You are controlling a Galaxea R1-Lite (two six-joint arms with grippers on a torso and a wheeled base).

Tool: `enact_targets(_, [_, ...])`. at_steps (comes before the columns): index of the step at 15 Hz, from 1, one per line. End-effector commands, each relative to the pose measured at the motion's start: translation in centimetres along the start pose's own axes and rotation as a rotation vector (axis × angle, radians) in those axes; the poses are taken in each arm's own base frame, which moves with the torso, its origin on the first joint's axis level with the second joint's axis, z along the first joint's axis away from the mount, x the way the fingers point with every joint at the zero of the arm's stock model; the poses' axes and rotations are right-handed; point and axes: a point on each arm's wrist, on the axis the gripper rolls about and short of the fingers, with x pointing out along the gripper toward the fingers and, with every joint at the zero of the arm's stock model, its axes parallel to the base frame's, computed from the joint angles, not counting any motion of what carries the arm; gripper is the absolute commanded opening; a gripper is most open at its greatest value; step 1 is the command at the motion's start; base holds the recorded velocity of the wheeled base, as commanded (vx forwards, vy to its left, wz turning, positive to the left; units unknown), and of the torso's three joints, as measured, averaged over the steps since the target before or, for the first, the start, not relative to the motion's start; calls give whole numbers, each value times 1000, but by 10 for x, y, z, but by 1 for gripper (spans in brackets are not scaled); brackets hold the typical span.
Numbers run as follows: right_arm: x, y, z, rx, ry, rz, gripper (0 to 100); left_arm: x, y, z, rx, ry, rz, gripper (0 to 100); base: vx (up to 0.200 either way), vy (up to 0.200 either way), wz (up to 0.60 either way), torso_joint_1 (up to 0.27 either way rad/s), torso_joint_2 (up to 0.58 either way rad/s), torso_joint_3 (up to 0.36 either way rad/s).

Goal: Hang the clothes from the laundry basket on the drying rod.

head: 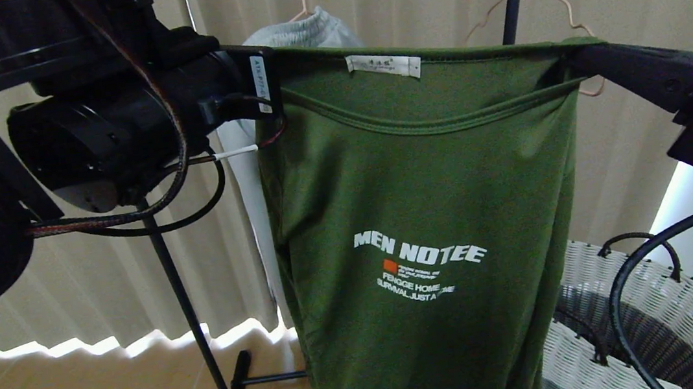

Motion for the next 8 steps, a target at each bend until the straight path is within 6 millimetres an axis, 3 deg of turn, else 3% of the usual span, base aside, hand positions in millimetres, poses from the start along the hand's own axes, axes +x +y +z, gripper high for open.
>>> enact_targets(1, [-14,3,4,-1,-23,36,0,10,-4,-10,7,23,-1,0,0,0,0,0,0,0])
enact_targets(6, [-12,2,0,0,-6,32,0,8,-4,-9,7,23,0,0,0,0,0,0,0,0])
enact_targets(8, [-10,-1,-11,-3,31,11,0,-4,1,-7,16,44,-6,0,0,0,0,0,0,0])
